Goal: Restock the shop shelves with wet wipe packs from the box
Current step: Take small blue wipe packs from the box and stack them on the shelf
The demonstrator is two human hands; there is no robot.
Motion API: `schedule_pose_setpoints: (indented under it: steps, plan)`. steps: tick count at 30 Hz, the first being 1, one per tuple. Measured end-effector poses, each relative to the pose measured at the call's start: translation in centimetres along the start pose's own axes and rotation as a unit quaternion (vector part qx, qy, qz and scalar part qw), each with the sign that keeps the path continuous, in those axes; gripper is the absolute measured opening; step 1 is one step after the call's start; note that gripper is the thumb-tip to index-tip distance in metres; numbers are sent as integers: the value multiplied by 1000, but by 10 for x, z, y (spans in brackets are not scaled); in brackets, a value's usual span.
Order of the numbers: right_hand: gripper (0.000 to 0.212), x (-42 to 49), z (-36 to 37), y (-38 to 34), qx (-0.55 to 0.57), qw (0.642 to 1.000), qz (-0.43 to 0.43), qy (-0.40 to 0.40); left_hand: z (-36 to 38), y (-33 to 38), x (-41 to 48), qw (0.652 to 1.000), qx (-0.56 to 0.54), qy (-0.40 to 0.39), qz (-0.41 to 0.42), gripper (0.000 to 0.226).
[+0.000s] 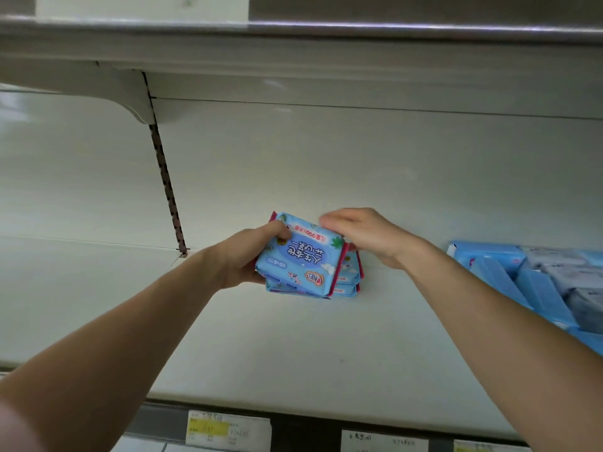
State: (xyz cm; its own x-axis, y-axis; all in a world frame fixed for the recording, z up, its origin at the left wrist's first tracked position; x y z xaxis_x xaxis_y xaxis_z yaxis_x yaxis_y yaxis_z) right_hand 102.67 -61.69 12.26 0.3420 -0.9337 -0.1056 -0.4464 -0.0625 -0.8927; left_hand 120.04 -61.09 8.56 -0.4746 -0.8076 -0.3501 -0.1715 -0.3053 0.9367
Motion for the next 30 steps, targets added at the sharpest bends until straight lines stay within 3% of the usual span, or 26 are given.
schedule_pose_setpoints:
  steps: [3,4,6,9,14,17,20,23,26,30]
  plan:
    - [30,-7,23,1,-42,991,68,-106,9,6,3,999,43,11,4,35]
    - [28,-9,23,3,-41,991,79,-99,10,8,5,999,43,21,11,38]
    - [20,-10,12,4,39,997,70,-13,8,11,3,998,12,57,28,39]
    - [17,-14,-9,18,228,962,53,138,3,13,-3,995,11,99,21,52]
    - [8,-11,15,18,394,918,21,43,19,17,2,997,43,61,20,59]
    - [11,-10,20,17,362,932,32,3,22,19,7,997,25,65,20,46]
    - [10,-12,-5,30,337,936,40,93,17,24,11,994,73,79,-2,35]
    - [5,-13,-14,39,286,951,61,98,16,34,16,987,122,104,-3,37]
    - [8,-12,-19,48,296,944,60,134,10,44,20,974,154,166,16,36]
    - [9,-8,-19,63,281,943,80,157,-3,44,23,948,227,223,14,18]
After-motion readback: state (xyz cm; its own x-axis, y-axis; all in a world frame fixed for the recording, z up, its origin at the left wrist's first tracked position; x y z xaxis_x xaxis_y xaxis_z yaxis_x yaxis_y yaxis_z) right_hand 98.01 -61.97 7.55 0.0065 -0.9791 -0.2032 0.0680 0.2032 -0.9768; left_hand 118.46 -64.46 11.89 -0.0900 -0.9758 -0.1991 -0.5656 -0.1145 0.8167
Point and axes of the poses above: each hand's wrist, its own x-axis towards the middle knuckle, its own z-axis out of the palm, y = z × x, the point moved 7 cm from there along x, towards the middle knuckle, and after that the axes turned 13 degrees about -y, right-handed, at the moved point
